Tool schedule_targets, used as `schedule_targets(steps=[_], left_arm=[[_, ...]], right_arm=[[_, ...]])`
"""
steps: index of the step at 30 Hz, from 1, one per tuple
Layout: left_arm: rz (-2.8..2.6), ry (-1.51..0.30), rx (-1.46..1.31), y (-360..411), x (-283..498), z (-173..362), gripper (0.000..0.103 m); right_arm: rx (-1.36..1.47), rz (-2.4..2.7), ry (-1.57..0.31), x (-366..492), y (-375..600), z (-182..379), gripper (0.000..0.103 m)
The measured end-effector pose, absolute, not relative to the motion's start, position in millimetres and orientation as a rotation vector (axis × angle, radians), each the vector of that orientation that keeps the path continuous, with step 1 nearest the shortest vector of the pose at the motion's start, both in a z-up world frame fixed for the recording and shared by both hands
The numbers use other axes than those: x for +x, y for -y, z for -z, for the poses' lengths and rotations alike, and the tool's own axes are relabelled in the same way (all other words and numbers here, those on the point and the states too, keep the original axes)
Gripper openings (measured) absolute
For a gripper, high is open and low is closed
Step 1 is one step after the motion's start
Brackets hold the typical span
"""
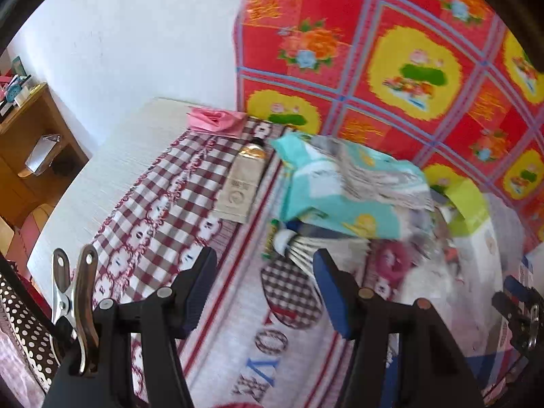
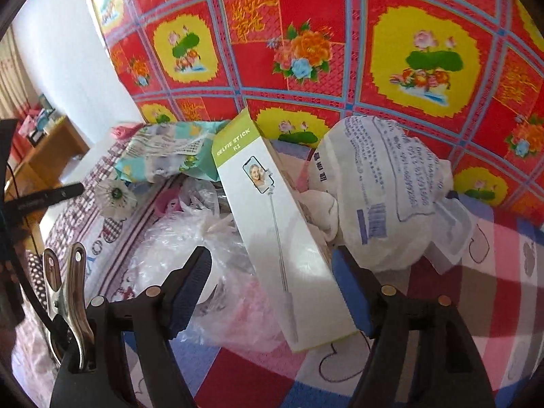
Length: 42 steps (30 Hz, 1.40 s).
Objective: Collect trash
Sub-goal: 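Bring both tools down to the remaining trash on the bed, then grasp the white shuttlecock with the left tool while the right tool grasps the selfie-stick box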
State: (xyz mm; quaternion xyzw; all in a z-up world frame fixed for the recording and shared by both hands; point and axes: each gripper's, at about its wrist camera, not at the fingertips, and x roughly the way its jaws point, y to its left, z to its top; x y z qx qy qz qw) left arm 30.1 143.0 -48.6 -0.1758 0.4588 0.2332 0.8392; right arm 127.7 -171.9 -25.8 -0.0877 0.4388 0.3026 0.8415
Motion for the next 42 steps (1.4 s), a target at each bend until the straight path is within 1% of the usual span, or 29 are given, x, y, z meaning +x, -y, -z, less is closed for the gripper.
schedule_targets(steps=[7,12,16,20,23,28,31,32,33,34,39,42], left_arm=[[-0.439,-1.027,-0.376,-169,54,71,0.062],[-0.423,-1.038,-0.482,-174,67,85,0.062],[-0.524,-1.087,-0.528,-175,78,101,0.062],[-0.548,-1.094,-0.586,-173,77,110,0.062],[-0.544,-1.118,-0.576,-164,74,116,0.062],[-0.569,-1.135,-0.483,-149,75,122,0.062],[-0.573,-1.122,-0.473,-148,76,123,0.059],[-0.575,-1.115,-0.472,-148,76,124,0.053],[-0.578,-1.11,-0.468,-147,75,124,0.044],[-0.585,-1.106,-0.458,-147,74,124,0.042],[-0.571,-1.097,-0.442,-152,65,120,0.04],[-0.562,-1.079,-0.433,-144,56,103,0.04]], right_arm=[[-0.201,-0.637,-0.952,138,161,35,0.075],[-0.168,-0.617,-0.946,144,163,35,0.075],[-0.15,-0.612,-0.977,150,163,41,0.074],[-0.138,-0.603,-0.973,150,163,42,0.073],[-0.13,-0.599,-0.976,150,165,42,0.072],[-0.14,-0.598,-0.982,151,166,43,0.068],[-0.139,-0.6,-0.979,152,165,44,0.065],[-0.137,-0.605,-0.976,152,165,45,0.065],[-0.136,-0.612,-0.974,153,164,45,0.065],[-0.137,-0.62,-0.973,153,163,45,0.065],[-0.173,-0.654,-0.982,154,155,45,0.065],[-0.194,-0.665,-0.973,151,152,43,0.065]])
